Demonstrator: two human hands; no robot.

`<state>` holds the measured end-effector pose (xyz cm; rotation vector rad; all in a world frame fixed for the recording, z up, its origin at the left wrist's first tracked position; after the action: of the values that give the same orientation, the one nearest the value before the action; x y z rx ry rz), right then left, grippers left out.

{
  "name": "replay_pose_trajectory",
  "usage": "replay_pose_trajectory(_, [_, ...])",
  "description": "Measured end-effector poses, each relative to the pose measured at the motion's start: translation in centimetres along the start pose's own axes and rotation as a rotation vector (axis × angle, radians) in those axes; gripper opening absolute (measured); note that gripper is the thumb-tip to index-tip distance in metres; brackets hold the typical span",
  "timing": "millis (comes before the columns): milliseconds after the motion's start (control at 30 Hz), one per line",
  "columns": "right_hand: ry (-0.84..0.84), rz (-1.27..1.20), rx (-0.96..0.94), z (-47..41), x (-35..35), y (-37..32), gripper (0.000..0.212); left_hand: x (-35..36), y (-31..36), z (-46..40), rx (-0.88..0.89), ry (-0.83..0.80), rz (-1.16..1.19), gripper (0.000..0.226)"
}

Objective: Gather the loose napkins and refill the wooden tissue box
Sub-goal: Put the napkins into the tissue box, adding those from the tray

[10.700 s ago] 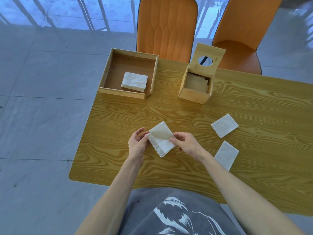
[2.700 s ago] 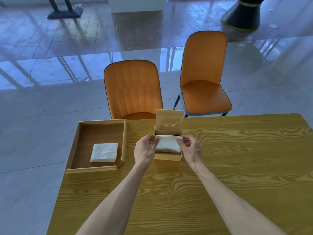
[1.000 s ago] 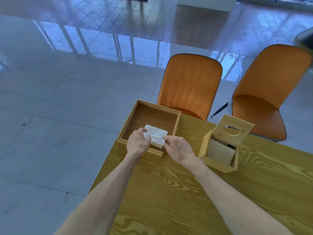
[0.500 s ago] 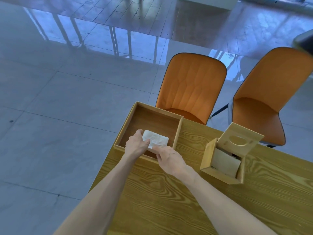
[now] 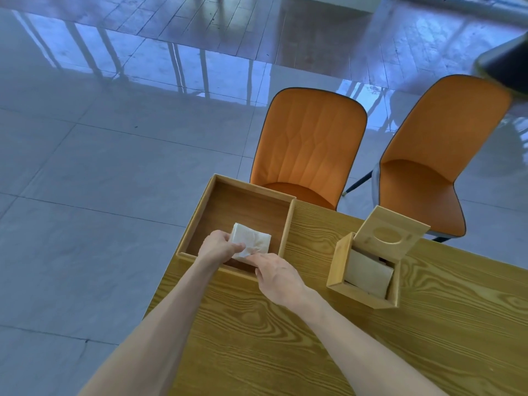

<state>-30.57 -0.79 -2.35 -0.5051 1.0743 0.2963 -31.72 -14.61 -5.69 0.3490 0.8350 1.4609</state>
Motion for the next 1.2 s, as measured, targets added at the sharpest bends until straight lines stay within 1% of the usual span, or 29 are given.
replay_pose_trajectory(100, [0.012,-0.012,0.0,0.1,-0.2,0.0,0.047,-0.3,0.3,0.2,0.026,0.017,0.057,0.055])
replay_pose_trajectory(267, [0.001,-0.054,0.001,0.0,-0.4,0.1,0.042,-0.4,0.5,0.3,0.054,-0.031,0.188,0.063])
replay_pose_trajectory(300, [0.017,-0.098,0.019,-0.1,-0.7,0.4,0.041,-0.3,0.7,0.4,0.077,-0.057,0.199,0.059])
replay_pose_trajectory(333, [0.057,-0.15,0.047,-0.3,-1.2,0.7,0.04,-0.1,0.9,0.4,0.108,-0.098,0.187,0.051])
replay_pose_trajectory(400, [0.201,-0.229,0.136,-0.6,-2.8,2.1,0.038,0.1,1.4,0.8,0.17,-0.179,0.156,0.031])
replay_pose_trajectory(433, [0.274,-0.243,0.184,-0.6,-3.6,2.9,0.039,0.1,1.6,1.1,0.187,-0.204,0.146,0.026])
replay_pose_trajectory(500, [0.35,-0.215,0.23,-0.8,-4.8,3.8,0.051,-0.2,2.0,1.3,0.218,-0.234,0.14,0.024])
replay_pose_trajectory(567, [0.323,-0.129,0.188,-1.6,-5.2,3.8,0.066,-0.6,2.3,1.3,0.256,-0.265,0.163,0.023])
replay_pose_trajectory(600, [0.295,-0.092,0.154,-2.0,-5.3,3.5,0.065,-0.8,2.4,1.4,0.272,-0.276,0.184,0.021])
replay_pose_trajectory(700, [0.236,-0.041,0.113,-2.7,-5.2,3.0,0.036,-1.2,2.3,1.4,0.304,-0.289,0.232,0.018])
replay_pose_trajectory(733, [0.241,-0.015,0.122,-2.7,-5.2,3.0,0.03,-1.2,2.1,1.4,0.312,-0.293,0.218,0.018])
replay_pose_trajectory(800, [0.274,0.04,0.145,-2.7,-5.3,2.9,0.027,-1.2,1.7,1.2,0.344,-0.277,0.104,0.024])
replay_pose_trajectory(900, [0.254,0.072,0.148,-2.5,-4.8,2.7,0.028,-1.8,1.7,1.1,0.417,-0.164,-0.093,0.034])
replay_pose_trajectory(1000, [0.262,0.07,0.165,-2.1,-4.4,2.9,0.024,-2.4,2.3,1.3,0.458,-0.055,-0.199,0.026])
replay_pose_trajectory(1100, [0.319,0.008,0.177,-1.7,-4.6,3.0,0.021,-3.1,3.2,1.8,0.501,0.024,-0.241,0.018])
replay_pose_trajectory(1200, [0.33,-0.044,0.172,-1.4,-4.5,3.3,0.029,-3.1,3.2,1.8,0.514,0.008,-0.224,0.027])
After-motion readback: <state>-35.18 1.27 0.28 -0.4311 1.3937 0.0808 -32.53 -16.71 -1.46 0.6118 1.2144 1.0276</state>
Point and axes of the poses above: each hand's wrist, its own z-axis away from the middle knuckle, its own x-axis out of the palm, y = z × x, the point moved 10 cm from there along -z, towards the middle knuckle, and after that the axes turned 14 degrees about z, right-handed, at the moved point
